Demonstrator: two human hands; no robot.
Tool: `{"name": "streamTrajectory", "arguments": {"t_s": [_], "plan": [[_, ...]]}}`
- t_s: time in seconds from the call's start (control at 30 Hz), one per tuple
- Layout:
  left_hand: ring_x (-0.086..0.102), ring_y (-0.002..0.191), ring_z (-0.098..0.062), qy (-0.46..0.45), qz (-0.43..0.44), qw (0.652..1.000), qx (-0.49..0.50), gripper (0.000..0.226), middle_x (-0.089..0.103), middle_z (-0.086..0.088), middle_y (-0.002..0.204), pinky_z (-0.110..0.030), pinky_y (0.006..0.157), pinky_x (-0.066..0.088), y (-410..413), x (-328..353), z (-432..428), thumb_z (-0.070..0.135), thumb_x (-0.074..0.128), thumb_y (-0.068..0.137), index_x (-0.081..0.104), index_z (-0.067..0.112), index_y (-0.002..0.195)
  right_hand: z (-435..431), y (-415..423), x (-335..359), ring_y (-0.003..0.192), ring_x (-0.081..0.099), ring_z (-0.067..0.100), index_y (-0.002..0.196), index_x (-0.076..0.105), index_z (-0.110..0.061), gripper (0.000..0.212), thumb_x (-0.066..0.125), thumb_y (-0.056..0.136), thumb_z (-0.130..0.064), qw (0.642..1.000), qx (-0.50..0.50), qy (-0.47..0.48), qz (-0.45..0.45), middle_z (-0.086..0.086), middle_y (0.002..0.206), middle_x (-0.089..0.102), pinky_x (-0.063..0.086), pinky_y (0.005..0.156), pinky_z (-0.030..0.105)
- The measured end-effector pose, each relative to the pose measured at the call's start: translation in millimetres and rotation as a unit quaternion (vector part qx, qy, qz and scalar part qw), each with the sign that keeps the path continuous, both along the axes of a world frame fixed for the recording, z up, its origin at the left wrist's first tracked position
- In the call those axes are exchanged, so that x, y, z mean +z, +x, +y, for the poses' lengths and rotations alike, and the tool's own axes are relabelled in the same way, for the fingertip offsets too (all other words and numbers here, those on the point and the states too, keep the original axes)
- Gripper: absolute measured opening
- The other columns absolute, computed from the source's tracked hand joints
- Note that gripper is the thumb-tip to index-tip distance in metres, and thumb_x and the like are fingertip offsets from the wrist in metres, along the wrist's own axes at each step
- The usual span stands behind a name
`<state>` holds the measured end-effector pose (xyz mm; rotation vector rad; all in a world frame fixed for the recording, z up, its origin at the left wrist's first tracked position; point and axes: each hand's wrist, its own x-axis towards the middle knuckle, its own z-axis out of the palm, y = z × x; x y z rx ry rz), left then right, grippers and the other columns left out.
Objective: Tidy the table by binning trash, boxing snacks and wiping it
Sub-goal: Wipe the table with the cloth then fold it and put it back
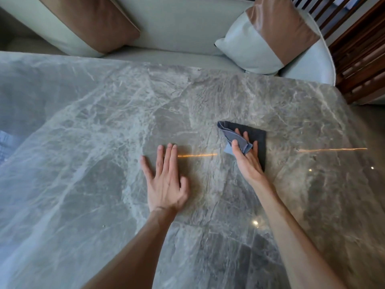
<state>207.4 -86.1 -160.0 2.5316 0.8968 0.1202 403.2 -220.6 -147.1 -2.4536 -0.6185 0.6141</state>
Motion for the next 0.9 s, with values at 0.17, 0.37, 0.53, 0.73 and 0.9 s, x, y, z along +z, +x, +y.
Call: {"name": "streamTrajectory", "arguments": {"t_s": [0.17, 0.37, 0.53, 0.73, 0.9], "plan": [[0.006, 0.152, -0.014, -0.005, -0.027, 1.000, 0.004, 0.082, 0.017, 0.004, 0.163, -0.061, 0.120, 0.001, -1.7, -1.0, -0.1, 0.032, 0.027, 0.076, 0.014, 0.015, 0.154, 10.1, -29.5, -3.1, 0.146, -0.006, -0.003, 0.152, 0.018, -0.034, 0.050, 0.020, 0.103, -0.043, 0.997, 0.059, -0.002, -0.047, -0.015, 0.161, 0.015, -0.017, 0.120, 0.034], [0.011, 0.151, -0.010, -0.024, -0.079, 0.996, 0.027, 0.076, 0.017, 0.002, 0.163, -0.058, 0.121, 0.001, -3.8, -2.8, -1.0, 0.030, 0.025, 0.080, 0.017, 0.016, 0.154, 10.7, -53.4, -3.3, 0.149, -0.009, 0.004, 0.148, 0.021, -0.045, 0.052, 0.019, 0.097, -0.053, 0.986, 0.124, -0.039, -0.107, -0.017, 0.162, 0.012, -0.018, 0.119, 0.040], [0.013, 0.151, -0.009, -0.030, -0.095, 0.994, 0.032, 0.073, 0.019, 0.002, 0.163, -0.057, 0.121, 0.001, -4.8, -3.2, -1.0, 0.031, 0.024, 0.082, 0.019, 0.017, 0.153, 9.6, -74.9, -7.4, 0.148, -0.025, 0.021, 0.145, 0.003, -0.058, 0.053, 0.010, 0.093, -0.065, 0.958, 0.173, -0.126, -0.190, -0.016, 0.162, -0.011, -0.019, 0.116, 0.054], [0.012, 0.151, -0.009, -0.028, -0.089, 0.995, 0.027, 0.071, 0.018, 0.003, 0.162, -0.058, 0.121, 0.000, -5.3, -2.9, -1.3, 0.033, 0.022, 0.084, 0.018, 0.018, 0.153, 11.5, -89.2, -8.4, 0.147, -0.026, 0.026, 0.143, -0.002, -0.062, 0.053, 0.008, 0.092, -0.070, 0.954, 0.176, -0.145, -0.197, -0.015, 0.162, -0.016, -0.014, 0.115, 0.062], [0.015, 0.150, -0.008, -0.039, -0.110, 0.993, 0.035, 0.070, 0.023, 0.004, 0.161, -0.056, 0.122, 0.001, -5.7, -2.2, -1.7, 0.032, 0.023, 0.084, 0.022, 0.019, 0.152, -1.0, -112.1, -5.8, 0.150, -0.018, 0.027, 0.145, 0.000, -0.059, 0.053, 0.011, 0.093, -0.066, 0.942, 0.212, -0.143, -0.219, -0.014, 0.163, -0.010, -0.003, 0.116, 0.064]]}}
